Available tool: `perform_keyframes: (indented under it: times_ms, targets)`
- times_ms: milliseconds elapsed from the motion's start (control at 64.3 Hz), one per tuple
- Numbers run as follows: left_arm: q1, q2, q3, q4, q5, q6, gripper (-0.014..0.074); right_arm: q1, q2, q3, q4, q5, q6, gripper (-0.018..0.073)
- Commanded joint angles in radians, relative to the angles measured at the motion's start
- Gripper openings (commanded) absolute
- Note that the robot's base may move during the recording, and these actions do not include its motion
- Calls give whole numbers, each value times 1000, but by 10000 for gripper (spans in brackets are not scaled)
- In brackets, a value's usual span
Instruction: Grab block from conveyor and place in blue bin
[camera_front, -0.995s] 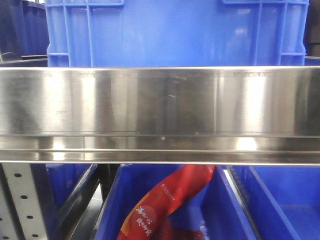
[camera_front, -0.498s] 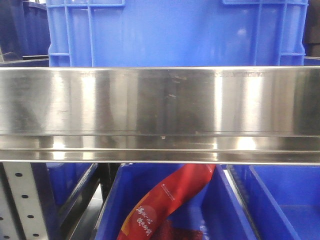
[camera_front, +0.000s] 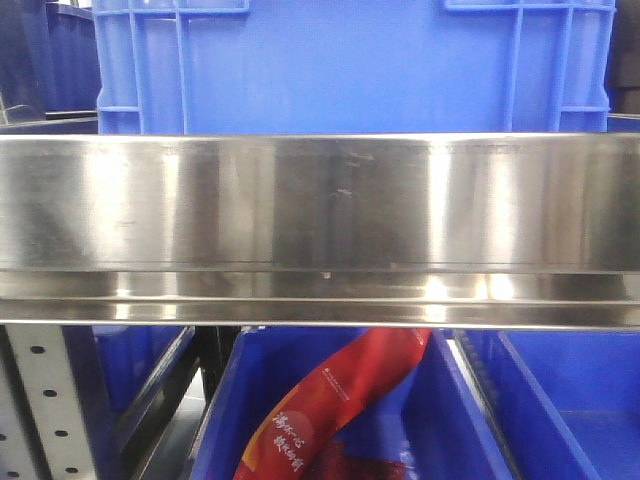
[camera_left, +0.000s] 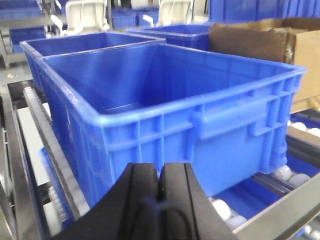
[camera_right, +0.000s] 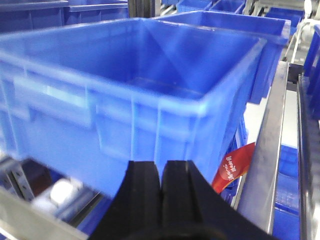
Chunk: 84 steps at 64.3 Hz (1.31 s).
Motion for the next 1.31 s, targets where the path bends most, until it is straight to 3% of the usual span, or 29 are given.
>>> perform_keyframes:
  times_ms: [0, 155, 1104, 1291]
  targets:
    - [-5, -47, 85, -29, -103, -7, -111, 0, -56, 71, -11, -72, -3, -162]
    - [-5, -73, 181, -34, -178, -7, -111, 0, -103, 146, -11, -120, -3, -162]
    - [-5, -83, 203, -38, -182, -7, -111, 0, -106, 153, -11, -116, -3, -162]
    - [81, -167, 306, -38, -244, -7, -111, 0, -106, 153, -11, -116, -3, -162]
